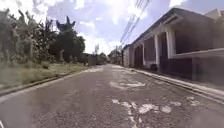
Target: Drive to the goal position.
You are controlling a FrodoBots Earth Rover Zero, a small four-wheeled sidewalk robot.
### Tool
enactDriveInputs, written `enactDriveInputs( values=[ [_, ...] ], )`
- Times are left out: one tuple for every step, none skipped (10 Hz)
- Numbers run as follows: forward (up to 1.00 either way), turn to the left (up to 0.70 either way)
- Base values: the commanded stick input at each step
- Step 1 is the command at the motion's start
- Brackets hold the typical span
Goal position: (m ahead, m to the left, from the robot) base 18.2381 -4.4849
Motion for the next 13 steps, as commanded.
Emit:
enactDriveInputs(
  values=[
    [0.70, 0.00],
    [0.70, 0.00],
    [0.70, 0.00],
    [0.70, 0.00],
    [0.70, 0.00],
    [0.70, 0.00],
    [0.70, 0.00],
    [0.70, 0.00],
    [0.70, 0.00],
    [0.70, 0.00],
    [0.70, 0.00],
    [0.70, 0.00],
    [0.70, 0.00]
  ],
)
